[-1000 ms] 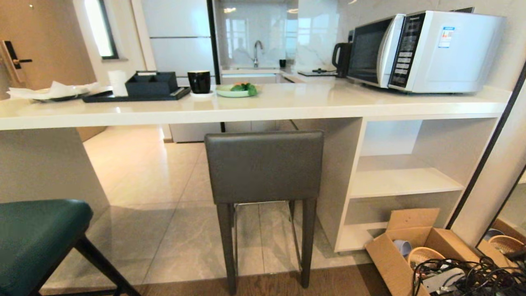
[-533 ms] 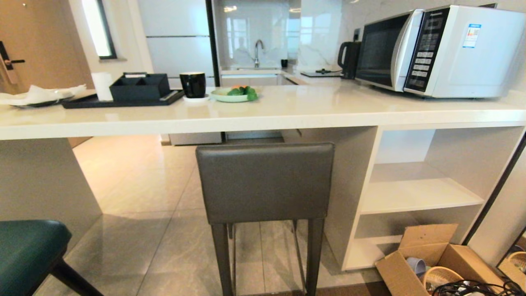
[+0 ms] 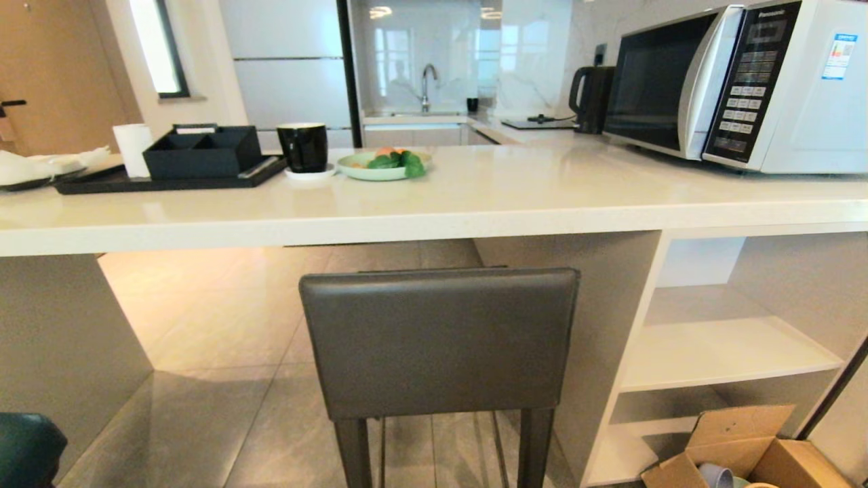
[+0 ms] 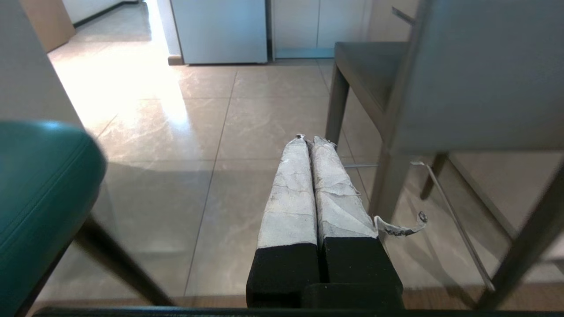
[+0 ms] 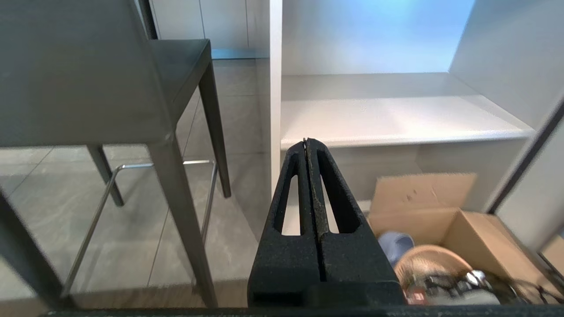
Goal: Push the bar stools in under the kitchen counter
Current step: Pull the gray chair out from under the dining table
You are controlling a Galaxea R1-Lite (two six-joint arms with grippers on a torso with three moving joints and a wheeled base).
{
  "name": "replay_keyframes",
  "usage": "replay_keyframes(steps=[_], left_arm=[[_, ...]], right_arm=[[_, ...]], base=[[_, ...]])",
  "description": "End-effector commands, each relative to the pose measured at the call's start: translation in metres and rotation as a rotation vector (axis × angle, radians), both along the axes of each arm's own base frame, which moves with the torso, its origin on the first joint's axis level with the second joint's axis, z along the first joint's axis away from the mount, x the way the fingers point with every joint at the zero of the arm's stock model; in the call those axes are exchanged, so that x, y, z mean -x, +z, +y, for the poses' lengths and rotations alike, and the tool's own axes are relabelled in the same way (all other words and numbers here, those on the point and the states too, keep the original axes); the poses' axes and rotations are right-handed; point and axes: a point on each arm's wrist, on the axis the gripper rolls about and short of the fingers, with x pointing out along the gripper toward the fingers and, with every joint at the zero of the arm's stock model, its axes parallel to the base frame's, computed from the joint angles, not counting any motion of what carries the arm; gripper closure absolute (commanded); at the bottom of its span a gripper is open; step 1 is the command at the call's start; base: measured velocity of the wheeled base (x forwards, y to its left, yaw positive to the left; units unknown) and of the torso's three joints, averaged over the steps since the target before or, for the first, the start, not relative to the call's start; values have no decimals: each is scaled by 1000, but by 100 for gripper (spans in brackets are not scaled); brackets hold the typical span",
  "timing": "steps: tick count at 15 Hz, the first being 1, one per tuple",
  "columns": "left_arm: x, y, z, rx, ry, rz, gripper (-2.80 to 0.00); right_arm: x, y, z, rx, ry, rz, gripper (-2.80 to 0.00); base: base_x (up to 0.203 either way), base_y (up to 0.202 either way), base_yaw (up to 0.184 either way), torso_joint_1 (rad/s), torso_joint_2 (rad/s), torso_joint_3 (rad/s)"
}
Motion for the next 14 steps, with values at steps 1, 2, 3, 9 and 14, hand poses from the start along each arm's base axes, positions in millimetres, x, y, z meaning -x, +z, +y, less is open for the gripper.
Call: replay_keyframes(steps=[1,2,3,9,14], left_arm=[[0,0,0,0,1,2,0],[0,0,0,0,0,2,0],[0,0,0,1,1,1,0],[0,1,0,11,0,-7,0],[0,1,0,14,1,-7,0]], right_arm=[[0,0,0,1,0,0,0],[0,0,0,1,0,0,0],[0,0,0,1,0,0,0],[0,0,0,1,-1,0,0],[0,0,0,1,-1,0,0]], base=[[201,0,1,0,0,10],[193,0,3,2,2,2],[197,0,1,6,5,5],[112,0,2,5,3,1],[0,0,0,0,0,0]])
